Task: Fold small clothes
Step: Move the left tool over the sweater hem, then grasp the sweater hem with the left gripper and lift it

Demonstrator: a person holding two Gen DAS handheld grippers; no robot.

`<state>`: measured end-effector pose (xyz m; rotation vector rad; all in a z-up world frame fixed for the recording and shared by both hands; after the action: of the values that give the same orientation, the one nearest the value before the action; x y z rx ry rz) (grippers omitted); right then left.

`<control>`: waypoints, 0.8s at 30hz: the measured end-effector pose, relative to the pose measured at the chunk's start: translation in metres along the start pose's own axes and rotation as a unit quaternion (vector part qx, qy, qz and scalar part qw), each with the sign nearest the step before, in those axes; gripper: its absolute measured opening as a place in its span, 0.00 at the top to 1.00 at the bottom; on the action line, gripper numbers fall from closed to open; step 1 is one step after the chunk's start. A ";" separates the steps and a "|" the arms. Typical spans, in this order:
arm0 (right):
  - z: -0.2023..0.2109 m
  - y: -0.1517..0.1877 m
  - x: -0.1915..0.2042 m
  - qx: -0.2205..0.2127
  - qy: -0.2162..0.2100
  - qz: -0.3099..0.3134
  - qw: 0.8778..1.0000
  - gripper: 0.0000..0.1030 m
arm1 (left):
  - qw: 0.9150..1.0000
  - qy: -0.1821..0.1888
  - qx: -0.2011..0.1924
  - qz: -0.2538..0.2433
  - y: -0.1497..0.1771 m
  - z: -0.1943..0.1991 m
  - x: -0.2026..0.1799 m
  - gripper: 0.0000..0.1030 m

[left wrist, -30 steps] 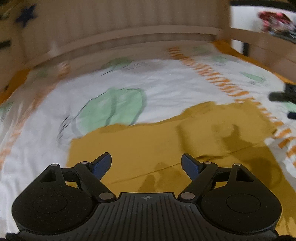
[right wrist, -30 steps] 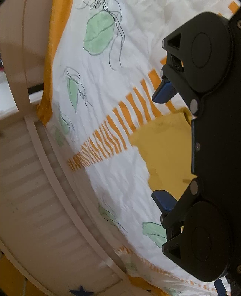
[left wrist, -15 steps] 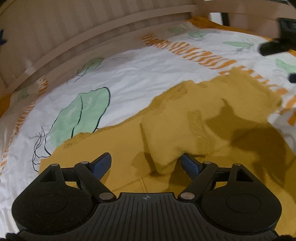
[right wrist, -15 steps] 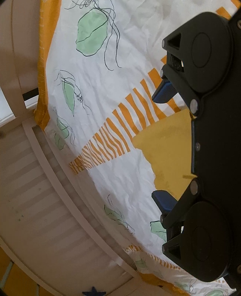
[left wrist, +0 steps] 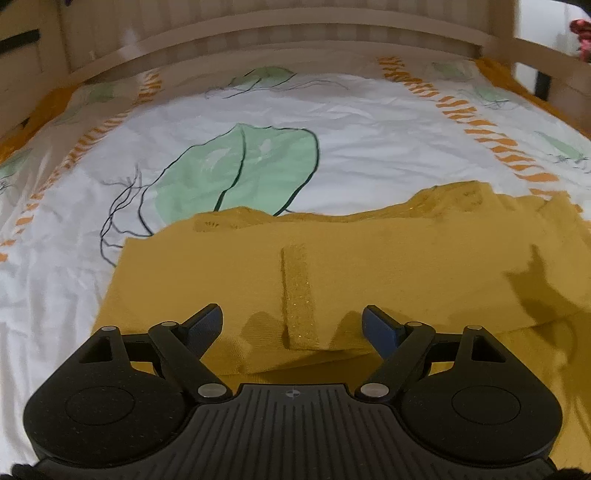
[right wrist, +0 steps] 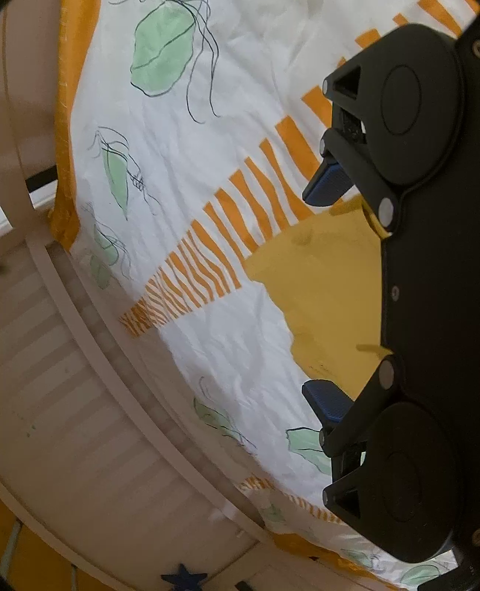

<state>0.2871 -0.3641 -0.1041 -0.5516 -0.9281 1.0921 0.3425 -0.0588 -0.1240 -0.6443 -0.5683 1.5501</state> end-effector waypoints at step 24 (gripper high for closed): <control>-0.003 0.003 0.006 0.014 -0.005 0.017 1.000 0.02 | 0.991 0.111 0.032 0.061 -0.033 -0.023 -0.012 0.94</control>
<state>0.2893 -0.3567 -0.1061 -0.5418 -0.9140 1.1384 0.3827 -0.0684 -0.1173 -0.8025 -0.3158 1.5775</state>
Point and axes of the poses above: each gripper's, at about its wrist camera, not at the fingertips, and z roughly against the way its jaws point, x to its left, y to its underside, the point moved 4 cm from there along -z, roughly the way its jaws point, and after that the axes turned 14 degrees about z, right-handed, at the moved point
